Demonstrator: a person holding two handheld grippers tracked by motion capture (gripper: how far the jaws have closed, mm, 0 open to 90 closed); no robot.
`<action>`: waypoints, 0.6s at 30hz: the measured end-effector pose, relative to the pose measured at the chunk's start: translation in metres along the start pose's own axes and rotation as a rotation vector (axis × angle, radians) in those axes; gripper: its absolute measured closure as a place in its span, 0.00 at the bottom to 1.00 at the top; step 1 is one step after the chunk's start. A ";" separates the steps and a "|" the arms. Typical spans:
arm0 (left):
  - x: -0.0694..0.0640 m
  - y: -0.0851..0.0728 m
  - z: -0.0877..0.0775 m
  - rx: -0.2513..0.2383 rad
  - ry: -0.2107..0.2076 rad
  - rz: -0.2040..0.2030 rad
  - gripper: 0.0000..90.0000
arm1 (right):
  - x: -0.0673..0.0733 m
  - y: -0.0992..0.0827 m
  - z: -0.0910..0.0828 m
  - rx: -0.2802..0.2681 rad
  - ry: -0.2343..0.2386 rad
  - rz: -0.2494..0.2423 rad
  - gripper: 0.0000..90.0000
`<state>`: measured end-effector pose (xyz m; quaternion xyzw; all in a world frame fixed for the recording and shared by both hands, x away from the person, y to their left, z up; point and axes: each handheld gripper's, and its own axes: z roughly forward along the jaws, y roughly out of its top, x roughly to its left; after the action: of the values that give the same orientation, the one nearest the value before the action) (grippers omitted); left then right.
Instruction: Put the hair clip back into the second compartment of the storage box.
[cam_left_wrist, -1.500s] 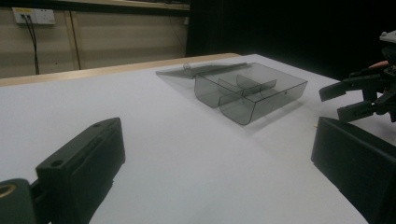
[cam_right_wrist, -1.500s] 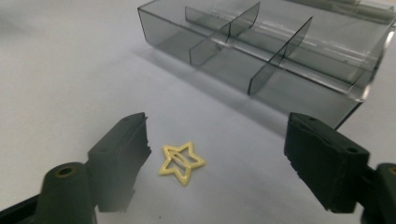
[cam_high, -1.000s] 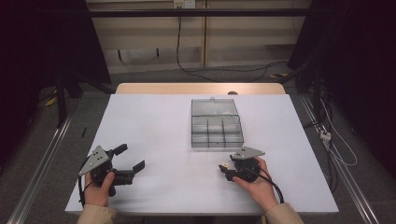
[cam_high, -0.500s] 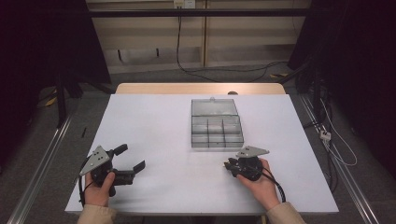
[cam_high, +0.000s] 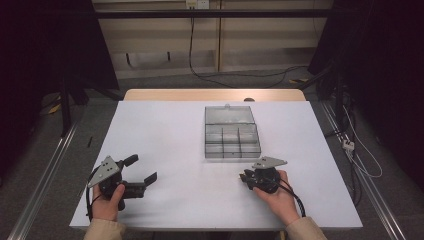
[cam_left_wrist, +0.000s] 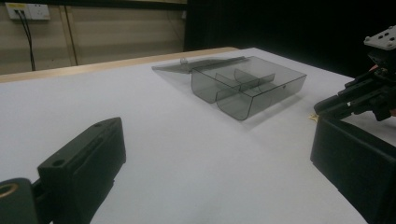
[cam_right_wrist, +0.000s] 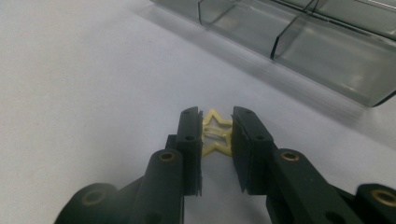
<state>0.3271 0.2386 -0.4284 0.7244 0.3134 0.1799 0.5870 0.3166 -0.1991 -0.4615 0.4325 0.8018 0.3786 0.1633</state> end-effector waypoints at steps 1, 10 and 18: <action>-0.001 0.000 0.001 0.000 0.002 -0.002 0.03 | 0.000 0.000 0.000 0.002 0.002 0.005 0.82; 0.001 0.000 0.001 0.005 -0.001 -0.004 0.03 | -0.006 0.001 -0.001 -0.005 0.039 0.034 0.82; 0.000 -0.001 -0.001 0.005 0.000 -0.004 0.03 | -0.005 0.007 -0.008 -0.020 0.074 0.019 0.82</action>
<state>0.3267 0.2394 -0.4296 0.7253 0.3155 0.1779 0.5854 0.3188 -0.2040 -0.4514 0.4242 0.7993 0.4039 0.1342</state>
